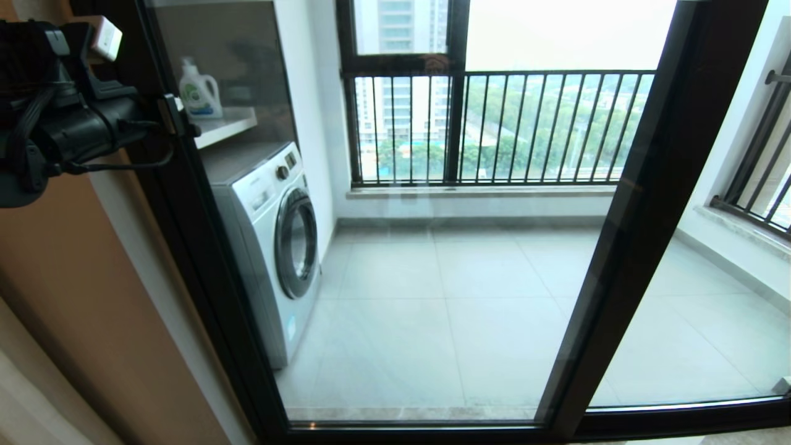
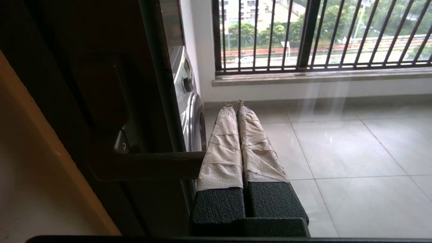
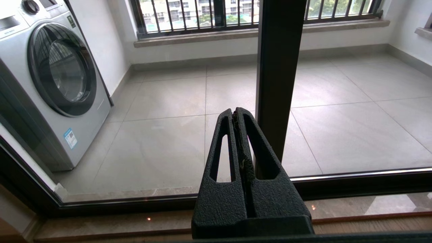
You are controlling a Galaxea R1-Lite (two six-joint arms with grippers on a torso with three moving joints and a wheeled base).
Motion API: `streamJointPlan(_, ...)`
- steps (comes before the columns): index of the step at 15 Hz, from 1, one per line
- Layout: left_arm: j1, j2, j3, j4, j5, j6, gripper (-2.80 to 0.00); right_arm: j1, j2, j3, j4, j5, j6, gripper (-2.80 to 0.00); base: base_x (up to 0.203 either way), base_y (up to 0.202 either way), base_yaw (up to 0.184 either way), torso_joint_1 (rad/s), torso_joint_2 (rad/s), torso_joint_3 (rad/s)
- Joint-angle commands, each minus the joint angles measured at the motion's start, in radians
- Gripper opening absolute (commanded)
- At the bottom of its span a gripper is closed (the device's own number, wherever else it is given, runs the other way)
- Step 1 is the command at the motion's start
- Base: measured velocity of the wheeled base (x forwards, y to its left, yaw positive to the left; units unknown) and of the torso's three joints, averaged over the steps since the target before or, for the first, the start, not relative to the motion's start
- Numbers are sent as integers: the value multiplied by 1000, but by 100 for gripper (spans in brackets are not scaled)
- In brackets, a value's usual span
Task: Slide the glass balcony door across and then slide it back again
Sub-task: Open the slid door
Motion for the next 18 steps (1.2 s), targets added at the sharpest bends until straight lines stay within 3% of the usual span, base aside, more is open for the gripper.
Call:
streamJointPlan(1, 12, 35, -23, -3, -1, 15, -280, 0, 0, 12, -1, 0, 0, -280, 0, 0, 0, 0, 0, 0)
streamJointPlan(18, 50, 78, 69, -14, -1, 66, -280, 0, 1, 12, -1, 0, 0, -280, 0, 0, 0, 0, 0, 0)
